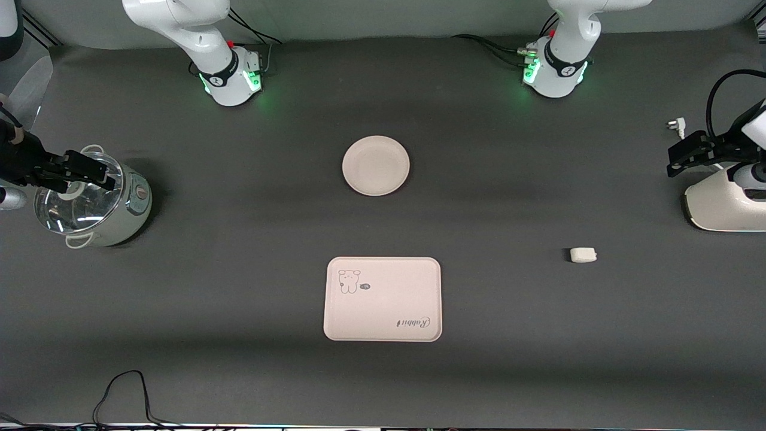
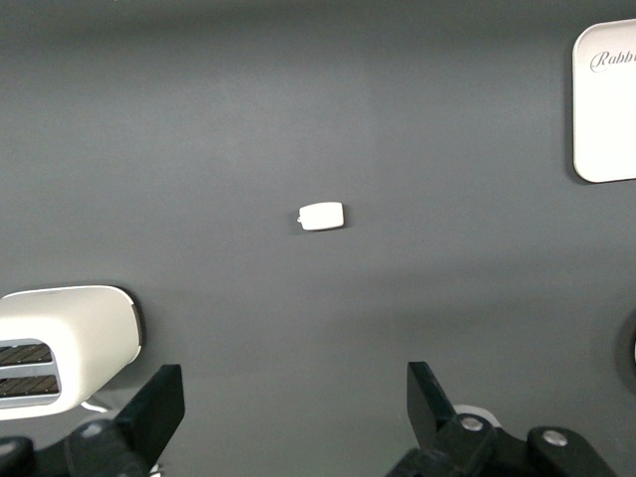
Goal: Place bun in plate and plate on tray
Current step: 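Reach the left gripper to the white bun and grasp it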
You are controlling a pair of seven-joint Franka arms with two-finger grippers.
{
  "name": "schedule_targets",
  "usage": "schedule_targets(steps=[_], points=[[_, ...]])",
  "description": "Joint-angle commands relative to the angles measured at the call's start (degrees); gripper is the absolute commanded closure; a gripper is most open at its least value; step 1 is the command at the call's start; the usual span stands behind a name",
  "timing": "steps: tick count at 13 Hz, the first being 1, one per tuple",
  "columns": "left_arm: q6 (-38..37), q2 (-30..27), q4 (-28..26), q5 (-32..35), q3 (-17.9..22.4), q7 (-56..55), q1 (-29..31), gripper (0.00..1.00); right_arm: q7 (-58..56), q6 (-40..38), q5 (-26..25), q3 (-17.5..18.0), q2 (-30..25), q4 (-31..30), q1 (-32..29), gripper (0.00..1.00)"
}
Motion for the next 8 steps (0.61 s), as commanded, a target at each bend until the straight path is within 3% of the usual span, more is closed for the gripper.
schedule_targets(steps=[1,4,6,8], points=[[-1.19,-0.46,0.16,0.64,0.33,-1.19,-0.64,0.0,2.12,-0.72,-0.64,-0.7,-0.06,0.67,0.49,0.0],[-0.24,1.2,0.16,0.46,0.33,-1.37,-0.82,0.0,2.13,-3.45,-2.74,-0.7,-2.26,0.58,0.58,0.0],[1.08,6.02,-0.02,0.64,0.33,-1.63,-2.04,0.0,2.13,-4.85,-2.84,-0.52,-2.79,0.66,0.66,0.0],[10.71,10.34,-4.21,0.99,0.33,-5.49,-3.71,0.0,3.1,-4.77,-2.75,-0.08,-2.71,0.75,1.45,0.0]])
